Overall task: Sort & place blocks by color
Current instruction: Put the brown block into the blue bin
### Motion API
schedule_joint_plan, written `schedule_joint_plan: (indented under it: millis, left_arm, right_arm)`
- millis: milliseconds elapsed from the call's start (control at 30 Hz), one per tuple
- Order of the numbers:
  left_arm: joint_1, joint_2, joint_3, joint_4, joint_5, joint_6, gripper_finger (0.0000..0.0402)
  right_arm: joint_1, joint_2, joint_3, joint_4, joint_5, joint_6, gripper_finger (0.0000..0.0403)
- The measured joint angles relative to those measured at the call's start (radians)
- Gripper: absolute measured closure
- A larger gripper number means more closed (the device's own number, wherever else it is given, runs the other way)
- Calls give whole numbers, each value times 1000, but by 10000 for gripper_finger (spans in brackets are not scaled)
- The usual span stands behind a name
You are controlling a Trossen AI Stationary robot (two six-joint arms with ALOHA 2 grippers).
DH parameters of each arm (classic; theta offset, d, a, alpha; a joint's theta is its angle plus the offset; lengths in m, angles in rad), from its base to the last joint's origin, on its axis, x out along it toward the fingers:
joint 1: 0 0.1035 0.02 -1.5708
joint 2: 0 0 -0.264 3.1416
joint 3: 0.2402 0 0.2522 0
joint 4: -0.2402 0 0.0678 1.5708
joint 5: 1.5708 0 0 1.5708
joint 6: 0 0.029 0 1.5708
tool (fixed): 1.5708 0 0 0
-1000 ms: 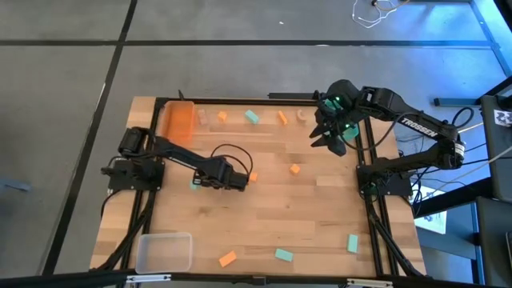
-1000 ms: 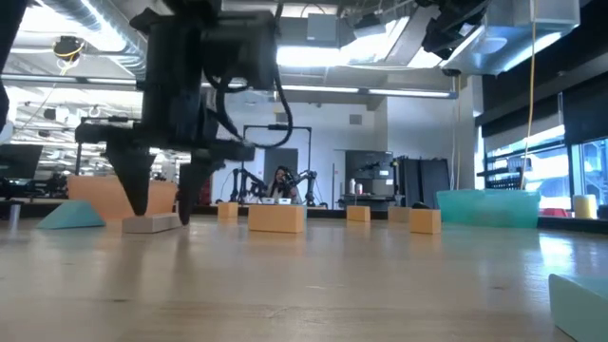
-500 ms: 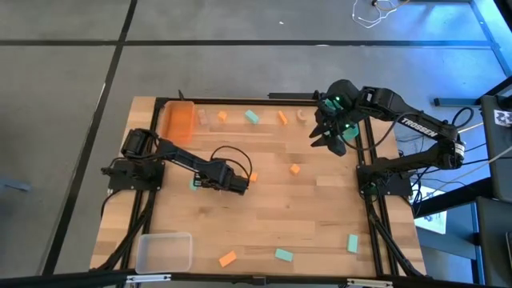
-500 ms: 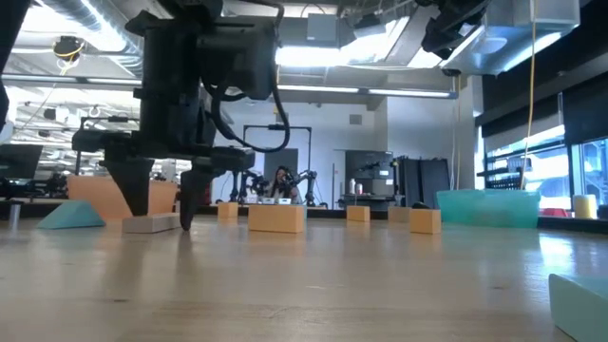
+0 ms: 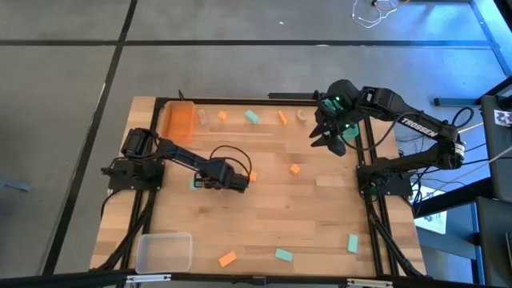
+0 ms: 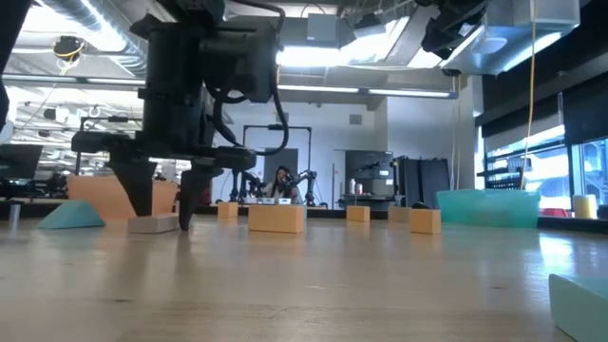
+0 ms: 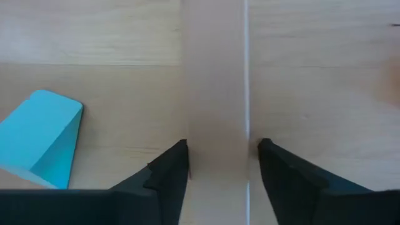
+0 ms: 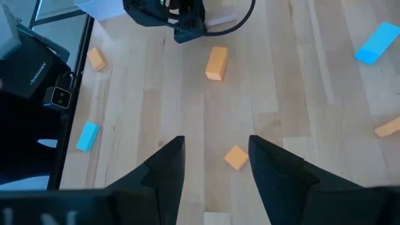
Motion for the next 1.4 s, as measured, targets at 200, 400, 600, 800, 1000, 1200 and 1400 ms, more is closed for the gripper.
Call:
schedule_joint_plan:
  millis: [200,400,600,800,1000,1200,1400]
  left_arm:
    - [1,0,1,4,13,83,284]
    - [6,0,1,3,19,158,284]
    - [30,-49,-3,-16,28,299,284]
    - [59,-160,-3,-16,11,461,284]
    - [96,-299,-3,-10,10,641,284]
    - [144,-417,-2,18,47,853,284]
    - [203,-468,-2,147,186,1069,284]
  right_arm:
    - [0,0,0,0,0,0,226]
    - [0,0,0,0,0,0,226]
    - [0,0,0,1,0,0,226]
    - [0,0,0,5,0,0,226]
    - [0,0,0,8,0,0,226]
    - [0,0,0,25,0,-2,226]
    - [0,0,0,99,0,0,226]
